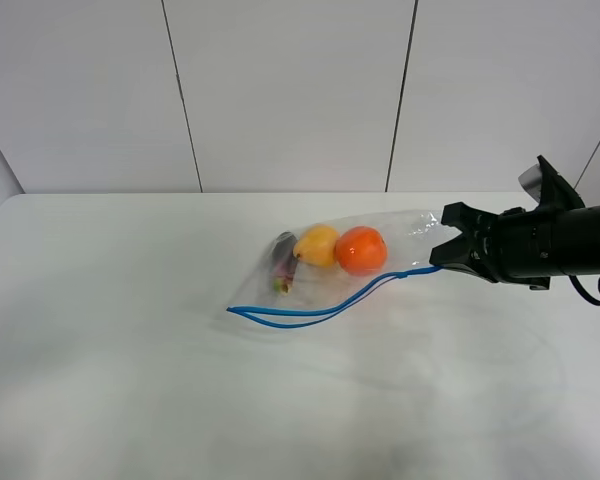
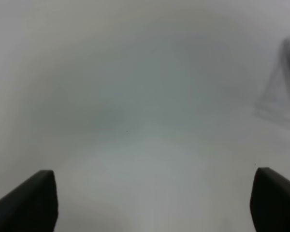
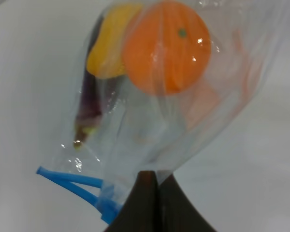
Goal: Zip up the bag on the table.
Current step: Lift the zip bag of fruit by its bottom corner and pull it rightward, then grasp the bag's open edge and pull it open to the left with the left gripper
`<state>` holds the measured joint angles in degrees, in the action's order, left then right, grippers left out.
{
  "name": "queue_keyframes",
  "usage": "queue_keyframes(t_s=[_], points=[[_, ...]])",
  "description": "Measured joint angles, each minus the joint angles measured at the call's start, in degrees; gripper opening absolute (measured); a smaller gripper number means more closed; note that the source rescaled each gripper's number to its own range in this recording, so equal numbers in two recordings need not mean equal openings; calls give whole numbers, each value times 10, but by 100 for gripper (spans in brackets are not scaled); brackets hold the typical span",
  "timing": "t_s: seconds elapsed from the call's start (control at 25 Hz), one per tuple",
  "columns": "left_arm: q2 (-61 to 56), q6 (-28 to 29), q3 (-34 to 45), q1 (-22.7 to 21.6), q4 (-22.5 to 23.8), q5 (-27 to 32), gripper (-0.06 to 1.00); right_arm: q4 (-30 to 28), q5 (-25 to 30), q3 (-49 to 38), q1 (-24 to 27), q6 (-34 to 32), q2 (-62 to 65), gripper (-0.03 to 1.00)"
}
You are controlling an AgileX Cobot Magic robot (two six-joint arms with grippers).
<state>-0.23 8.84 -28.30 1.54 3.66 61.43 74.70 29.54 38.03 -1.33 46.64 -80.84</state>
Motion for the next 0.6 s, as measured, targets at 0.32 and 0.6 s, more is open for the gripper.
queue_keyframes(t_s=[0.32,0.6], points=[[0,0,0,0,0,0,89,28,10,0,0,29,0,0],[0,0,0,0,0,0,89,32,10,0,0,33,0,0]])
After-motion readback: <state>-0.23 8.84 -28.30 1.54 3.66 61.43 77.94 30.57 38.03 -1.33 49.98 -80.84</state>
